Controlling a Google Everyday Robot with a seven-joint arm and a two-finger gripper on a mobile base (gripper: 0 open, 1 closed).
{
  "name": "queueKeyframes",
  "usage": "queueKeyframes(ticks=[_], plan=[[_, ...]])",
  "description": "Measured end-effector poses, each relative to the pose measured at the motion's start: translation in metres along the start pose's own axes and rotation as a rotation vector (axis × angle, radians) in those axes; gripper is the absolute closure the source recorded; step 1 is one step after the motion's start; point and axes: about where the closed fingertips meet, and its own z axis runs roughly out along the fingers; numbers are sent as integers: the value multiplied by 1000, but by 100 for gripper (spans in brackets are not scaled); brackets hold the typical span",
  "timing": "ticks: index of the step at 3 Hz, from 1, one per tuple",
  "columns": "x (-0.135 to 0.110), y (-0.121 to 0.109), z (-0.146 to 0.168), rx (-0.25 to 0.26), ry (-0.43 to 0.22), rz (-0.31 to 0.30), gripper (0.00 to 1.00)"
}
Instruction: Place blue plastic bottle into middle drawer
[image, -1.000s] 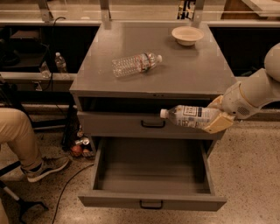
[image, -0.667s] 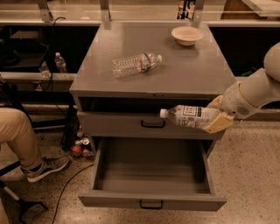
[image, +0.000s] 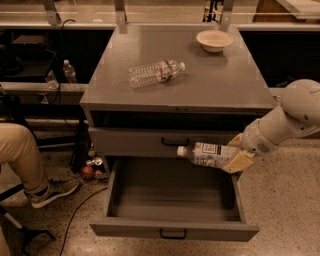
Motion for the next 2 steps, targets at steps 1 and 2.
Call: queueKeyframes(ticks=[1, 2], plan=[[18, 8, 43, -57, -5, 32, 100], [29, 10, 76, -71, -24, 61, 100]])
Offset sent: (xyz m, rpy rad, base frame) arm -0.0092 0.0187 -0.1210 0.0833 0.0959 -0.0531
